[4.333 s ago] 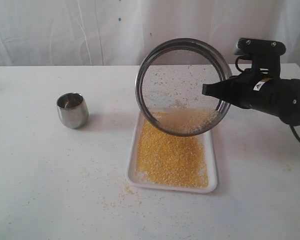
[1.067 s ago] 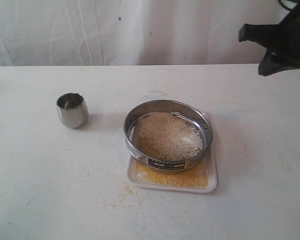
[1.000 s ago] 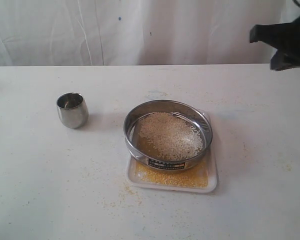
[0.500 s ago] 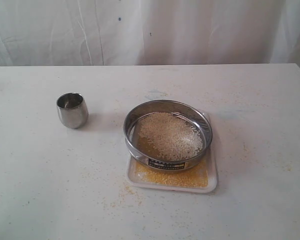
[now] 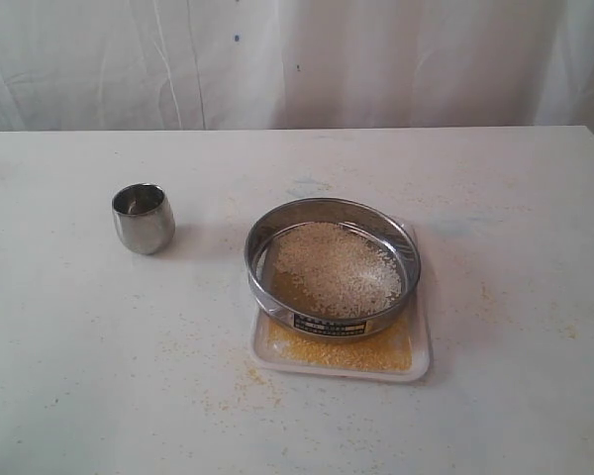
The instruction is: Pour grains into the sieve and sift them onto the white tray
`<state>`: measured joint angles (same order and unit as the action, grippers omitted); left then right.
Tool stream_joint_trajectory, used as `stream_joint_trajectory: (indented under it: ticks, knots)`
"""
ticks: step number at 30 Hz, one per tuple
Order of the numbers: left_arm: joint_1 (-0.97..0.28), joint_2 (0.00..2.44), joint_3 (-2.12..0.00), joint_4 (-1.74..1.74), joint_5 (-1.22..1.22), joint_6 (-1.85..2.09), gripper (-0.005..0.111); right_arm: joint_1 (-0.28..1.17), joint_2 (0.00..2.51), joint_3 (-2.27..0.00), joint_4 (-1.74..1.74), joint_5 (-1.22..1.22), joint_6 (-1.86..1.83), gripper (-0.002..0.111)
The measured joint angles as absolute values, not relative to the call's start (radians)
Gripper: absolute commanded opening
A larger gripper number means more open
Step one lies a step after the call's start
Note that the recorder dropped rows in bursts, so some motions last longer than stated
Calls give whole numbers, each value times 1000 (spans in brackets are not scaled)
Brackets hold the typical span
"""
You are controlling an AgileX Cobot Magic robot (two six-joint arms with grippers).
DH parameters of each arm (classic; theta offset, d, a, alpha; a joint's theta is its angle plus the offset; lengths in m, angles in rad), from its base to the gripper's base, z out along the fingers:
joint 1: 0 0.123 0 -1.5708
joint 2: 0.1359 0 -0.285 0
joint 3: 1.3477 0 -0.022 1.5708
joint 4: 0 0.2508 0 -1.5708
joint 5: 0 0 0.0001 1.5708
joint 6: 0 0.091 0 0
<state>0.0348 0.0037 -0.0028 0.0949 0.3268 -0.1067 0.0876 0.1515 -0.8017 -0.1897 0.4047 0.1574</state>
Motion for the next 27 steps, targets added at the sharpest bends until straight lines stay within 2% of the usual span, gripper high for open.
stream_joint_trajectory:
  ticks: [5, 11, 21, 27]
  knots:
    - [35, 4, -3, 95, 327, -107, 0, 88, 121, -696, -216, 302, 157, 0]
    - [35, 4, -3, 95, 327, -107, 0, 88, 121, -432, -219, 163, 157, 0]
    - [35, 4, -3, 95, 327, -107, 0, 88, 102, -44, -223, 227, 157, 0]
    - [35, 4, -3, 95, 327, -107, 0, 88, 51, -2, -209, 257, 157, 0]
